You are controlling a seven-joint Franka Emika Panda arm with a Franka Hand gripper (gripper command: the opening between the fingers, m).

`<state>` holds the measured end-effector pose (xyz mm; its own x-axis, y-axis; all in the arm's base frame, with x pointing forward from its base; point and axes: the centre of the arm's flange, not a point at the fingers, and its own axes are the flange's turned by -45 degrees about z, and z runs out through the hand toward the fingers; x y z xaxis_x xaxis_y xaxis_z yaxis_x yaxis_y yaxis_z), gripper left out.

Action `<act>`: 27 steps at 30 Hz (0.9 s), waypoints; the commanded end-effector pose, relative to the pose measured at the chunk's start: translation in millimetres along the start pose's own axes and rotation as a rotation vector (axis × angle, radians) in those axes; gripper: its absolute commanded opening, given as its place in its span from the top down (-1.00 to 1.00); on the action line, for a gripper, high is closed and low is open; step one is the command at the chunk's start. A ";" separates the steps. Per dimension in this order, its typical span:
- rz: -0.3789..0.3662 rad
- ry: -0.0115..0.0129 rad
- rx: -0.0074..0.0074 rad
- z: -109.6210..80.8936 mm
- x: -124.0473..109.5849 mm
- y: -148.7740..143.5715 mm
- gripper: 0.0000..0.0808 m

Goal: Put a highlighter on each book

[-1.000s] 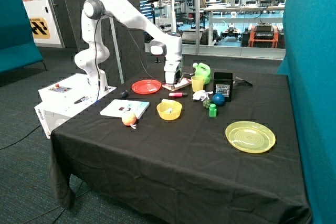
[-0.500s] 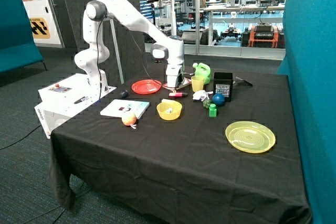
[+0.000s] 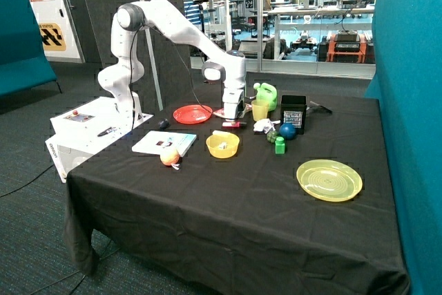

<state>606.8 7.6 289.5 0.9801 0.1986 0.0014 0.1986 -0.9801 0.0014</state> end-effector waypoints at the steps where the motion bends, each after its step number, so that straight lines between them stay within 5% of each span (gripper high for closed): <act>1: -0.012 -0.0013 0.0014 3.7 7.8 -3.1 -0.11; 27: -0.017 -0.0013 0.0014 13.5 12.8 -5.7 -0.04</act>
<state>617.7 16.0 280.0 0.9764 0.2160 -0.0002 0.2160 -0.9764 -0.0038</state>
